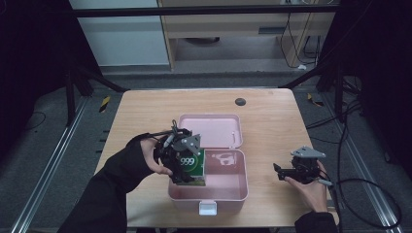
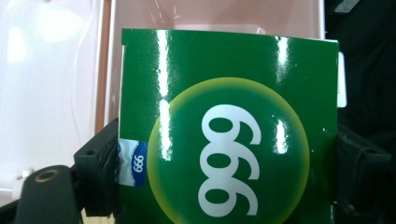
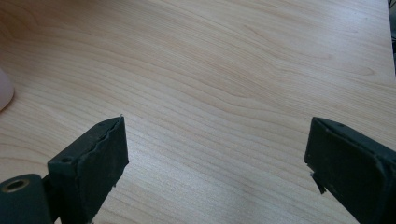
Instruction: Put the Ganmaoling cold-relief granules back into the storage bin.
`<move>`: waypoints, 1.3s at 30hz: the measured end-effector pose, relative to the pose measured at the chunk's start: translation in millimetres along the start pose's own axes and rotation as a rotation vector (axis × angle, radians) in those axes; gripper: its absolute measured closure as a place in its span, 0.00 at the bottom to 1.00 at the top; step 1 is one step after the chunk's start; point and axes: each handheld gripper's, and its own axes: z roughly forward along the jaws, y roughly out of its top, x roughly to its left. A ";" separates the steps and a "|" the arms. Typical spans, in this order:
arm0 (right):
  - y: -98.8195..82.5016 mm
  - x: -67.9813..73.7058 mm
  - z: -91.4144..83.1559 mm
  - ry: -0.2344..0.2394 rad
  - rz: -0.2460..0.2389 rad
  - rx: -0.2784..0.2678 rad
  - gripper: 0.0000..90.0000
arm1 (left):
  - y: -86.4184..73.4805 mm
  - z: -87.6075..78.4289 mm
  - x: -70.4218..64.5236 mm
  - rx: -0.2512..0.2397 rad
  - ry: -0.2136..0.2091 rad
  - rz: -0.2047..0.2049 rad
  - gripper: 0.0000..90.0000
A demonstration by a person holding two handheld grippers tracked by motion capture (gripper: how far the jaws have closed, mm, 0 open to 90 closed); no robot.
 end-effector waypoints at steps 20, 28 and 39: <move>-1.0 1.1 1.7 0.003 -0.006 0.009 0.07 | -11.5 34.3 4.7 0.047 -0.039 -0.014 0.16; -1.1 1.5 2.1 0.004 -0.010 0.007 0.07 | -17.0 44.4 4.6 0.048 -0.043 -0.021 0.16; -1.4 1.7 2.3 0.001 -0.013 0.009 0.07 | -21.1 53.8 3.3 0.054 -0.039 -0.022 0.16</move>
